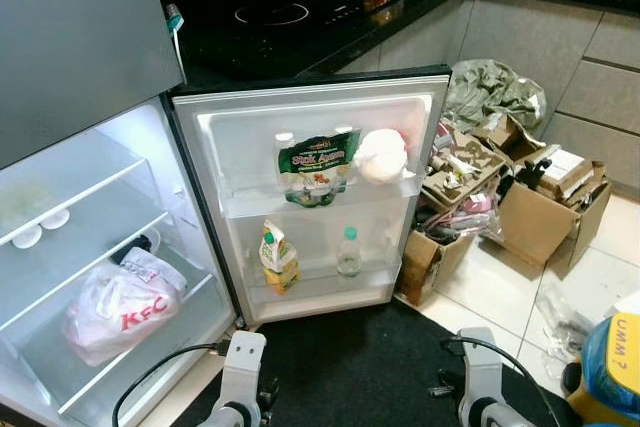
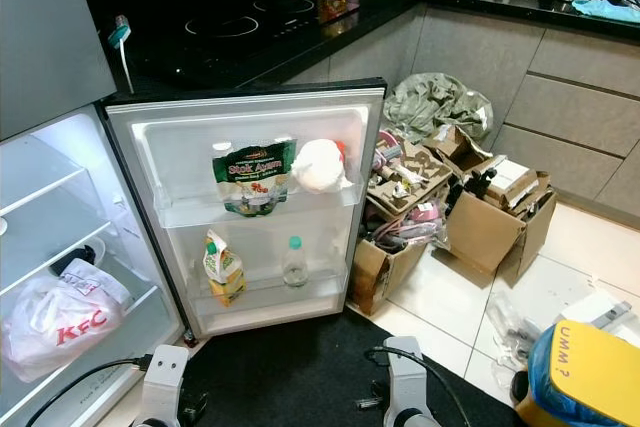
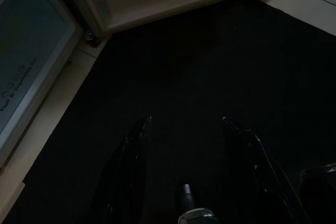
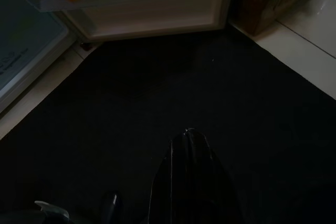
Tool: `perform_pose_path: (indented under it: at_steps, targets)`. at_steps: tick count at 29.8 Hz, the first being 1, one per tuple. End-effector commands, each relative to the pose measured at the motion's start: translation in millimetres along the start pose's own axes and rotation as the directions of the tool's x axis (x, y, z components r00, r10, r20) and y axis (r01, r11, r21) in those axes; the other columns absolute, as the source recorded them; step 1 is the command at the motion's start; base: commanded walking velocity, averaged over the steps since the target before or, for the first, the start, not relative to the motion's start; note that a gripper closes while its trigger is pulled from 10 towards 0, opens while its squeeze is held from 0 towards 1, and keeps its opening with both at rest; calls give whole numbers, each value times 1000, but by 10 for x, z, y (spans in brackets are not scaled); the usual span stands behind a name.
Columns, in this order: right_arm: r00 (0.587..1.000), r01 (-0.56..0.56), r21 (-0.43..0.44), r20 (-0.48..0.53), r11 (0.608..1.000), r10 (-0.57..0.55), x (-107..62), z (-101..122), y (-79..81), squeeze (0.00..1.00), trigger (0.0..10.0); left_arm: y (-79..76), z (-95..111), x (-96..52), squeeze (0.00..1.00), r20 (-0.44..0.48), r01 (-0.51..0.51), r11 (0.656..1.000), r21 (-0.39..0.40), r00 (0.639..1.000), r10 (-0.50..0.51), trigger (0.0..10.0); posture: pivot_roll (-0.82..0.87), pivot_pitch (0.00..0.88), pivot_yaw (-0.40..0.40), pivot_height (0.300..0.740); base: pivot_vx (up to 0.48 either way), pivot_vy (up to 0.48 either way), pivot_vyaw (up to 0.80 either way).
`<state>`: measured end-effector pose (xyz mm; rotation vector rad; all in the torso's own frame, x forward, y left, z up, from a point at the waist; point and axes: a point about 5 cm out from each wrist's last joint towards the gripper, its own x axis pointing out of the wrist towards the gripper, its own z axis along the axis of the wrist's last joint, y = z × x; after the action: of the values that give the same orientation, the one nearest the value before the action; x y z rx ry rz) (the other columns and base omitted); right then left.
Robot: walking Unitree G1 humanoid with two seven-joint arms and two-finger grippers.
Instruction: Restocking fridge
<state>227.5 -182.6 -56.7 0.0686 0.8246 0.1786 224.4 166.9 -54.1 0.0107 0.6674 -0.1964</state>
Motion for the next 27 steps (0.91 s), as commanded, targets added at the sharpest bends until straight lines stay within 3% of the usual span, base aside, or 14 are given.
perform_pose_path:
  at_steps: [1, 9, 27]
  targets:
    - [1000, 1, -14, 5, 1000, -1, -5, 3, -12, 0, 10000, 3, -23, -10, 0, -3, -1, 1000, 7, 1000, 1, 10000, -90, 34, -19, 740, 0, -390, 0]
    - [1000, -14, -57, 11, 998, 15, -3, 26, -4, 0, 10000, -4, -29, -11, 0, -3, -3, 1000, 6, 1000, 3, 10000, -89, 35, -22, 740, 0, -398, 145]
    - [1000, -26, -57, 13, 998, 27, 3, 36, 17, 0, 10000, 34, -33, -21, 0, -6, -12, 1000, 3, 1000, 12, 10000, -89, 35, -23, 740, 0, -403, 790]
